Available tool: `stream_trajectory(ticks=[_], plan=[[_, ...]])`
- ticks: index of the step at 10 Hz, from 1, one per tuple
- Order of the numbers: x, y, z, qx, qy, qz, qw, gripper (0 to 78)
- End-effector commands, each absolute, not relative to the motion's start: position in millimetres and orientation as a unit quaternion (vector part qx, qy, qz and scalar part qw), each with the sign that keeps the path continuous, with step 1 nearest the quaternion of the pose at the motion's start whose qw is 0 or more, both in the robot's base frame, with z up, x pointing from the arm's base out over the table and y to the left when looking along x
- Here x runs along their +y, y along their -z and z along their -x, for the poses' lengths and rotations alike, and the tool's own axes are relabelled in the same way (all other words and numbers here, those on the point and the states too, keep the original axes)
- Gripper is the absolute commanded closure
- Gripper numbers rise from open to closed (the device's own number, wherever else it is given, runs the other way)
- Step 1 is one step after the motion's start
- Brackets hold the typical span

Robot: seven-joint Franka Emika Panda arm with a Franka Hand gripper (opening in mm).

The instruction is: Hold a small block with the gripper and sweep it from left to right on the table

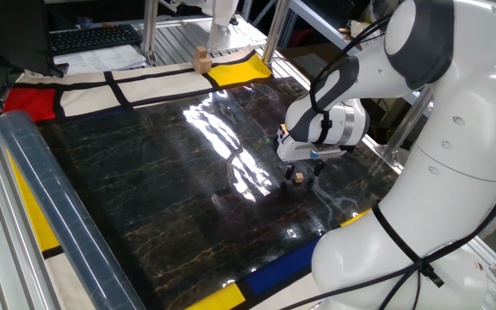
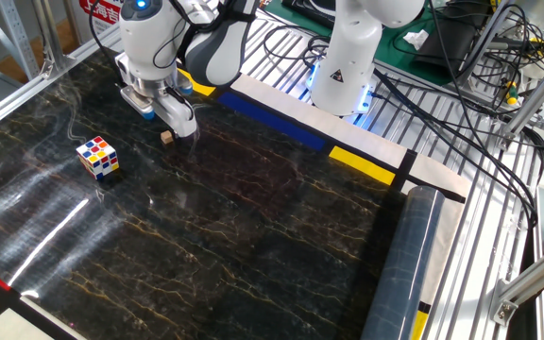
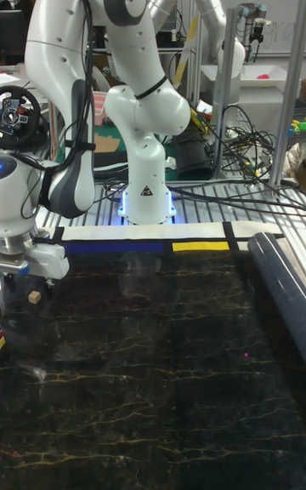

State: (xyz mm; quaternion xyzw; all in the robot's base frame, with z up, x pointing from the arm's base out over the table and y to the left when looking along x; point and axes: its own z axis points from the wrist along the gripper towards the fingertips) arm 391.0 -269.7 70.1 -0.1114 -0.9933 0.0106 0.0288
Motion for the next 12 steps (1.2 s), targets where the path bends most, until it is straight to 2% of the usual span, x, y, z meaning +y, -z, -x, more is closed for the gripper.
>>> stream_trajectory(ticks=[1,12], plan=[[-270.4,-71.3,-392.0,-0.993,-0.009,0.111,0.028,0.1],[-269.4,-65.8,-393.3,-0.994,-0.007,0.109,0.028,0.1]])
